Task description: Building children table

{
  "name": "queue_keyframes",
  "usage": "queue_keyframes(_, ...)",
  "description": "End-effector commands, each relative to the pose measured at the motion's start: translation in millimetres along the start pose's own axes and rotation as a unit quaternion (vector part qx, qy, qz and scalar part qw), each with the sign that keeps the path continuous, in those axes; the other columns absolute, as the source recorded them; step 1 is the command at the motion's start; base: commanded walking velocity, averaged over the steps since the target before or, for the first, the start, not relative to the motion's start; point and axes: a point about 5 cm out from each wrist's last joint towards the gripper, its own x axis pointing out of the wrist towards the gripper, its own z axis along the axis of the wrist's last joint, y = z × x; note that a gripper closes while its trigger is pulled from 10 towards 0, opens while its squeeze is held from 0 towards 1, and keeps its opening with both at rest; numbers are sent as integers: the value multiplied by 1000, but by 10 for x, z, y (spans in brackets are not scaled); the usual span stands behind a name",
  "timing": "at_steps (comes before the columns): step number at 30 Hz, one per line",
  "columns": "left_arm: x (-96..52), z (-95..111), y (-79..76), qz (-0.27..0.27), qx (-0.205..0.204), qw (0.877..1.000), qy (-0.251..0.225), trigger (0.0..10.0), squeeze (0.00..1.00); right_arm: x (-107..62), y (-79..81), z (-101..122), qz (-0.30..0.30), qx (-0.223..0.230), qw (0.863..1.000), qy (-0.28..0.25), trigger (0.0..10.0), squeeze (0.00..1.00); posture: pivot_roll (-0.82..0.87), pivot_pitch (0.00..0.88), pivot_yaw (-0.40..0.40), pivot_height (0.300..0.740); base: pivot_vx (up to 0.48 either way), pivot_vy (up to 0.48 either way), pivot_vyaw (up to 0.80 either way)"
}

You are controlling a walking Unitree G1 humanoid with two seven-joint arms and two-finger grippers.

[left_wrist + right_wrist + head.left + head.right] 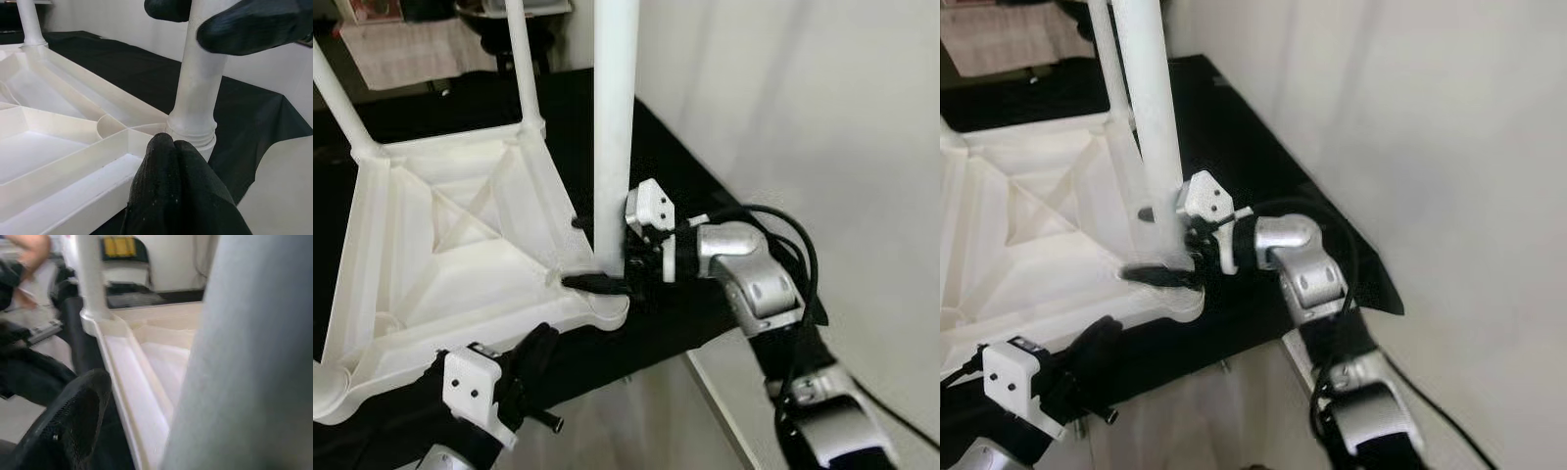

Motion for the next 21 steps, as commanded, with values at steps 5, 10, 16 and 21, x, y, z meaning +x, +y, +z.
queue_keyframes(5,-30,8,-41,-2,1,1000,3,10000,0,24,-81,16,73,-3,997,19,4784,0,-57,142,-65,740,0,0,0)
queue_keyframes(10,-30,9,-43,-1,1,1000,2,10000,0,12,-118,20,77,-2,997,17,0,0,-57,142,-65,740,0,0,0)
queue_keyframes(16,-28,3,-43,-1,0,1000,2,10000,0,-39,-109,-77,74,10,997,11,0,0,-74,141,-60,740,0,0,0)
queue_keyframes(21,-31,2,-43,-1,-1,1000,3,10000,0,-88,-123,-131,17,23,1000,6,0,0,-82,142,-63,740,0,0,0)
